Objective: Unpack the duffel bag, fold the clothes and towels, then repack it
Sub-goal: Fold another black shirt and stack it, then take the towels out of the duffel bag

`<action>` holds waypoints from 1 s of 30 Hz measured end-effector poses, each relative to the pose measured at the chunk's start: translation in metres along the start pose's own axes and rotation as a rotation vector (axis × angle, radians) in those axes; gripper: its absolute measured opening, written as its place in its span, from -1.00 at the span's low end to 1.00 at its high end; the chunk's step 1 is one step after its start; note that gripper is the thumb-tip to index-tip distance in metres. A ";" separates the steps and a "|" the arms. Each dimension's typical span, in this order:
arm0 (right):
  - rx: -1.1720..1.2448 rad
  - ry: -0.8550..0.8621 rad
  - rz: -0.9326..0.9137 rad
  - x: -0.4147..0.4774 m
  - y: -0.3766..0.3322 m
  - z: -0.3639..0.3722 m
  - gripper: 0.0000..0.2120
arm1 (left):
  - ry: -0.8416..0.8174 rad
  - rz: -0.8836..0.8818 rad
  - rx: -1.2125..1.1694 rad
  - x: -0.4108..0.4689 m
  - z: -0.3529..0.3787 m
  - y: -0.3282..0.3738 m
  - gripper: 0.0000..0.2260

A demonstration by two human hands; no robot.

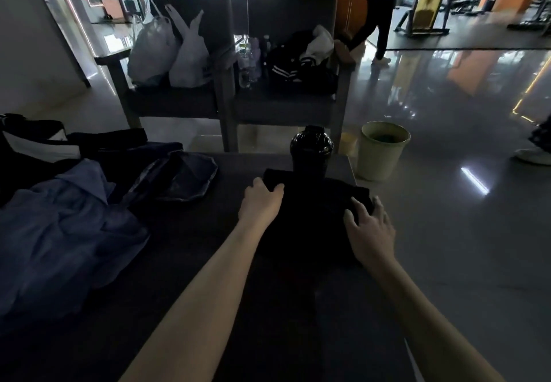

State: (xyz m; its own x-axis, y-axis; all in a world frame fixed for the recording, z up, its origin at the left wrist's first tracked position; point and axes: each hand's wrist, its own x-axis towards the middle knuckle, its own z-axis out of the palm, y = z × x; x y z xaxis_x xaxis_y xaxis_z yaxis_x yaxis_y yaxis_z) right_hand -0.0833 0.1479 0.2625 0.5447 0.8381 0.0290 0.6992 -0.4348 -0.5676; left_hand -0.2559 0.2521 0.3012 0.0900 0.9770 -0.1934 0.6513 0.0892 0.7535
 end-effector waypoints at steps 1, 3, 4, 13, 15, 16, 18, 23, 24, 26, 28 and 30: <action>-0.128 0.033 -0.052 0.000 -0.004 -0.003 -0.53 | -0.007 -0.011 -0.014 0.000 -0.001 -0.001 -0.47; -0.288 0.076 -0.233 0.000 -0.012 -0.007 -0.48 | -0.006 -0.021 -0.035 -0.002 -0.002 -0.001 -0.51; -0.322 0.065 -0.325 0.000 -0.018 -0.008 -0.46 | 0.000 -0.017 -0.046 -0.002 -0.002 -0.002 -0.55; -0.195 -0.073 -0.462 0.007 -0.015 0.008 -0.28 | 0.341 0.758 0.183 0.017 0.009 -0.019 -0.65; -0.205 -0.122 -0.461 0.008 -0.015 0.006 -0.27 | 0.439 0.956 0.289 0.020 0.009 -0.022 -0.78; -0.211 -0.142 -0.461 0.008 -0.015 0.006 -0.26 | 0.464 1.019 0.358 0.018 0.009 -0.022 -0.77; -0.211 -0.182 -0.451 0.008 -0.014 0.003 -0.26 | 0.449 1.112 0.522 0.010 0.004 -0.018 -0.74; -0.217 -0.307 -0.384 0.004 -0.017 -0.007 -0.30 | 0.043 0.963 0.738 -0.022 -0.013 -0.015 -0.54; -0.222 -0.330 -0.375 0.002 -0.019 -0.011 -0.33 | -0.073 0.884 0.801 -0.027 -0.017 -0.014 -0.43; -0.218 -0.368 -0.350 -0.003 -0.021 -0.020 -0.41 | -0.227 0.783 0.974 -0.034 -0.021 -0.010 -0.23; -0.175 -0.395 -0.301 -0.010 -0.023 -0.035 -0.44 | -0.272 0.723 1.094 -0.035 -0.020 -0.003 -0.16; -0.071 -0.399 -0.212 -0.016 -0.024 -0.050 -0.46 | -0.246 0.681 1.149 -0.036 -0.017 0.011 -0.16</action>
State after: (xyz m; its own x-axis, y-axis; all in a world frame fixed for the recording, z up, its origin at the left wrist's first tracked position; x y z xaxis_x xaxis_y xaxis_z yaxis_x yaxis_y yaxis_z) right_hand -0.0856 0.1282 0.3173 0.1746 0.9664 -0.1887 0.8134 -0.2496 -0.5255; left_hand -0.2650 0.2215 0.3273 0.6957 0.6917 -0.1938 0.6684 -0.7222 -0.1779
